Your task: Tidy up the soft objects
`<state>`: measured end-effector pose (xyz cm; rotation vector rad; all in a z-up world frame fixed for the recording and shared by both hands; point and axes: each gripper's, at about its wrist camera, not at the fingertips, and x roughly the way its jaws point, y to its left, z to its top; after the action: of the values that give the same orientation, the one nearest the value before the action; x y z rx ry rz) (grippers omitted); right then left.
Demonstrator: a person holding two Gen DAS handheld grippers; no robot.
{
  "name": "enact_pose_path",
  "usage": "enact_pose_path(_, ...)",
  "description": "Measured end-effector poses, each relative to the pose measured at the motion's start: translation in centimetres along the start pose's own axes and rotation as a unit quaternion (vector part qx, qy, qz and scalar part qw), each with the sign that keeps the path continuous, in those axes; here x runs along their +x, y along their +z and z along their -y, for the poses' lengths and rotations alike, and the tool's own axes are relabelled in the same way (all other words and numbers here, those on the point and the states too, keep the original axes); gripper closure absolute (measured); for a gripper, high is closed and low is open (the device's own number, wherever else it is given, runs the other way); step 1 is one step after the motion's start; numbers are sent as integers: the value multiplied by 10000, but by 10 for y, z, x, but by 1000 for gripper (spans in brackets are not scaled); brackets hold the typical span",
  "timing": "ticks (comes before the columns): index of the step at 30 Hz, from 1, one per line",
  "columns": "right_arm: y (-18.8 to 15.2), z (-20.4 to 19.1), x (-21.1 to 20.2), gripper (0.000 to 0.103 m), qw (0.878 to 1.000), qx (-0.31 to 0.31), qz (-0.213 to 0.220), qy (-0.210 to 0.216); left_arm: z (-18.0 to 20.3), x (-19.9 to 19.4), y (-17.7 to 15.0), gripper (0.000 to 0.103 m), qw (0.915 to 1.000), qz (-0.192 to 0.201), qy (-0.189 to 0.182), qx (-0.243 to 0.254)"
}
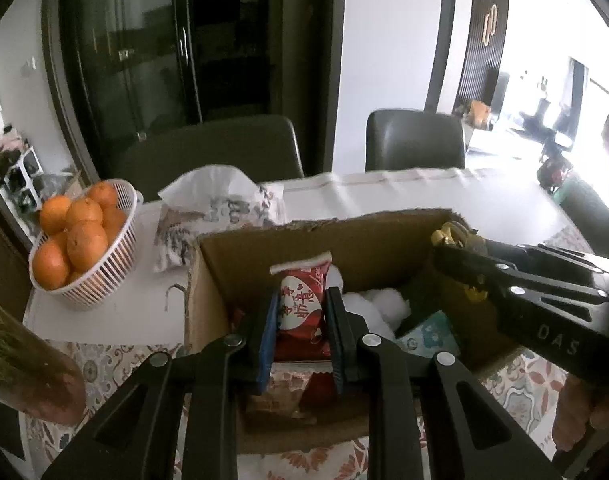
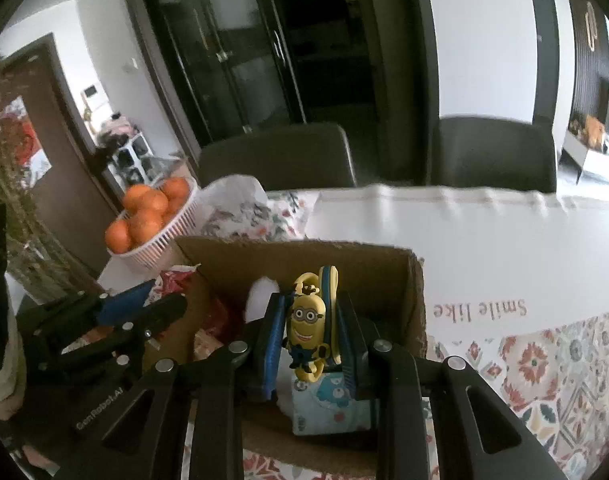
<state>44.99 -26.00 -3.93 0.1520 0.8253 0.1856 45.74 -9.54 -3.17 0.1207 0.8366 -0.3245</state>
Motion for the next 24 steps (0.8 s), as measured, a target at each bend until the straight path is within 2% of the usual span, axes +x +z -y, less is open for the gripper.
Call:
enact_pose_path(2, 0, 3, 7, 72, 9999, 43, -137, 5, -1, 5, 1, 78, 10000, -96, 12, -21)
enact_pose_path(3, 1, 5, 10, 64, 9997, 97, -215, -52, -1, 7, 2, 72, 9999, -149, 42, -35)
enact_pose_path(4, 2, 6, 13, 61, 9996, 125, -251, -93, -2, 8, 2, 65, 9998, -170, 92, -57)
enact_pose_path(5, 3, 8, 15, 61, 9994, 146, -273, -134, -2, 8, 2, 63, 9997, -161, 139, -71)
enact_pose_path(10, 4, 10, 12, 61, 9989, 143, -245, -372, -4, -2, 0, 62, 9993, -47, 342, -130)
enact_pose_path(16, 0, 6, -6, 61, 9988, 122, -106, -452, -3, -26, -7, 60, 9987, 82, 464, -174)
enact_pose_path(24, -17, -6, -51, 61, 9985, 106, 153, -517, 9, -85, -26, 51, 9964, 453, 703, -131)
